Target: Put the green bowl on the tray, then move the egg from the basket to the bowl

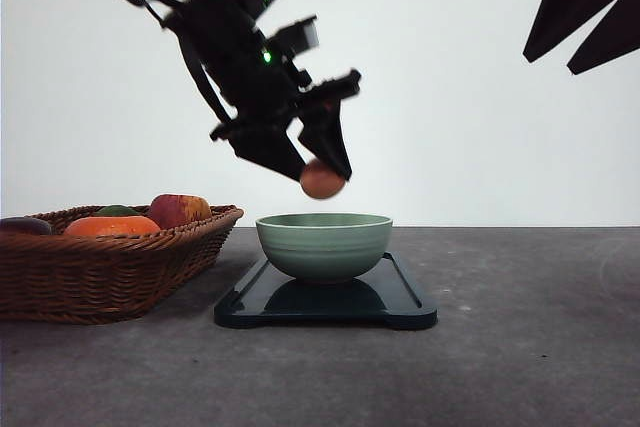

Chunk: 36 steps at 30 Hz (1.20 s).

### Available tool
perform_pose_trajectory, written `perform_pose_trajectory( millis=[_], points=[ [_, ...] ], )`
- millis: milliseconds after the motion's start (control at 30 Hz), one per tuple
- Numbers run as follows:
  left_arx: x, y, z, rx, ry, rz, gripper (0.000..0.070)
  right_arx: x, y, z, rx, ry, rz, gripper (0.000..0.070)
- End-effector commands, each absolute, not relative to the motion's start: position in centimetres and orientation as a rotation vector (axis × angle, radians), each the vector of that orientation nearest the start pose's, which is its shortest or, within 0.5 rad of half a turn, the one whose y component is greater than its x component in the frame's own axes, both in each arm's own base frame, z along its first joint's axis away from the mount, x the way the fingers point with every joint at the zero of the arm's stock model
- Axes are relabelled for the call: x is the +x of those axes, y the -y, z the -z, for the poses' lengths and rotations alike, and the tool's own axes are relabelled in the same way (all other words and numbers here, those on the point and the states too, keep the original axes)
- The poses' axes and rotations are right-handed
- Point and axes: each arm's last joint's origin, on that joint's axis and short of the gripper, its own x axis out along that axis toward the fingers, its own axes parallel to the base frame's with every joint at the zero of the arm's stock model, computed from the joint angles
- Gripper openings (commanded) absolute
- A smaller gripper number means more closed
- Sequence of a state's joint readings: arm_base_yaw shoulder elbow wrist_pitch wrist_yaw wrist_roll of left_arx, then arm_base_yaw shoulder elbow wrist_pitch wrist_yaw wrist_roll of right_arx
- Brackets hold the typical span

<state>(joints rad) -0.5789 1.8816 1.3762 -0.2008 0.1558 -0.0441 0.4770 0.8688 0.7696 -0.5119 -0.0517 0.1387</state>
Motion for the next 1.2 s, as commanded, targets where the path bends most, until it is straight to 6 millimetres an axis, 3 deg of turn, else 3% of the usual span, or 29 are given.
perform_pose_trajectory(
  millis=[0,200,867,933,1000,1033,1167],
  points=[
    [35.1,24.0,-22.0,0.122,-0.72,0.695,0.0217,15.8,-8.5,-28.6,0.009,-0.641,-0.472,0.0292],
    [35.4,24.3,-20.4,0.132,-0.758,0.694,0.0218,15.8,-8.5,-28.5,0.007,-0.648,-0.471,0.0292],
    [35.7,24.5,-18.2,0.131,-0.823,0.68,0.0233,15.8,-8.5,-28.5,0.008,-0.648,-0.47,0.0292],
    [35.7,24.5,-18.2,0.131,-0.823,0.68,0.0278,15.8,-8.5,-28.5,0.007,-0.648,-0.47,0.0292],
    [35.7,24.5,-18.2,0.125,-0.825,0.678,0.04,15.8,-8.5,-28.5,0.008,-0.648,-0.47,0.0292],
    [35.7,24.5,-18.2,0.12,-0.827,0.676,0.0424,15.8,-8.5,-28.5,0.007,-0.648,-0.47,0.0292],
    [35.7,24.5,-18.2,0.109,-0.831,0.672,0.0432,15.8,-8.5,-28.5,0.007,-0.648,-0.47,0.0292]
  ],
)
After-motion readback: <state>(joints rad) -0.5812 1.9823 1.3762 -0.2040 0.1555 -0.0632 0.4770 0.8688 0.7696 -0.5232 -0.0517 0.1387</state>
